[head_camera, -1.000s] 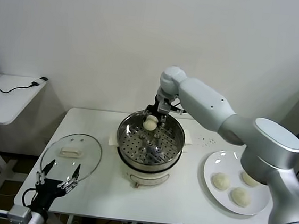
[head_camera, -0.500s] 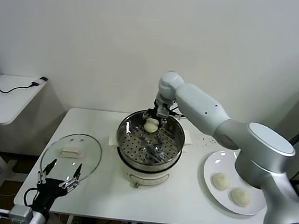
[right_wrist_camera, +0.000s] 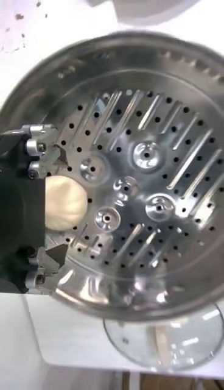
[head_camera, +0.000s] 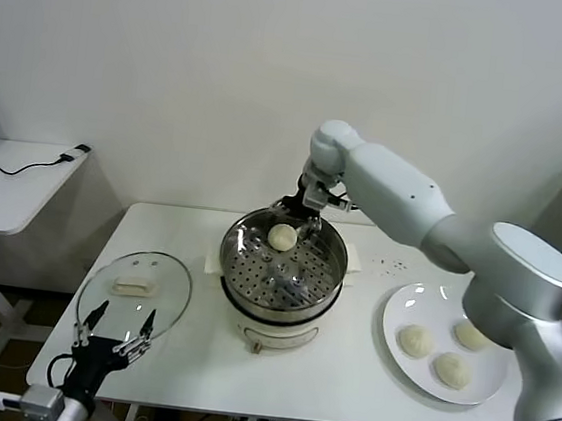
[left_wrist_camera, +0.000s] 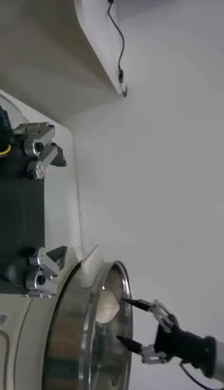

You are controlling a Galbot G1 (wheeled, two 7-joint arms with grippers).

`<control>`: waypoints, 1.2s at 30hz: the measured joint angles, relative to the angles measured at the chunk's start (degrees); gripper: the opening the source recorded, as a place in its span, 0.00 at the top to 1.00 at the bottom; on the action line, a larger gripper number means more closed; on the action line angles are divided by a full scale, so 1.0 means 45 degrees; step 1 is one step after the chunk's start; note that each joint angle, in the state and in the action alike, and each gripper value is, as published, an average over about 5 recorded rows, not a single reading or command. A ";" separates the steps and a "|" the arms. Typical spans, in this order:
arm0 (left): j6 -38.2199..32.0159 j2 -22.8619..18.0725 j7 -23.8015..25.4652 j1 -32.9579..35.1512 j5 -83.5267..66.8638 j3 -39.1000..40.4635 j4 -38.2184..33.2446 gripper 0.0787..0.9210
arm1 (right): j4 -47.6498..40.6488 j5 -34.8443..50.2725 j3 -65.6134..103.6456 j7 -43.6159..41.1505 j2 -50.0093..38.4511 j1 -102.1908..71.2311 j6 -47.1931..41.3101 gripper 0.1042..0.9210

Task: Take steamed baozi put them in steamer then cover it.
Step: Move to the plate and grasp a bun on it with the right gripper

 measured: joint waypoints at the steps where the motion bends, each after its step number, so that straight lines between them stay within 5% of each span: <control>1: 0.0006 0.0013 0.0004 -0.0013 -0.0005 0.0003 0.0006 0.12 | 0.0188 0.0341 -0.0011 -0.0118 -0.0267 0.0076 -0.0435 0.12; 19: 0.0075 0.0347 0.0083 -0.0082 -0.0100 0.0170 0.0090 0.12 | 0.3839 0.2965 0.0993 -0.1819 -0.5573 0.0069 -1.0151 0.12; 36: 0.0142 0.0391 0.0115 -0.0031 -0.0141 0.0180 0.0203 0.12 | 0.6706 0.1524 0.3377 -0.1799 -0.8970 -0.3908 -1.2753 0.12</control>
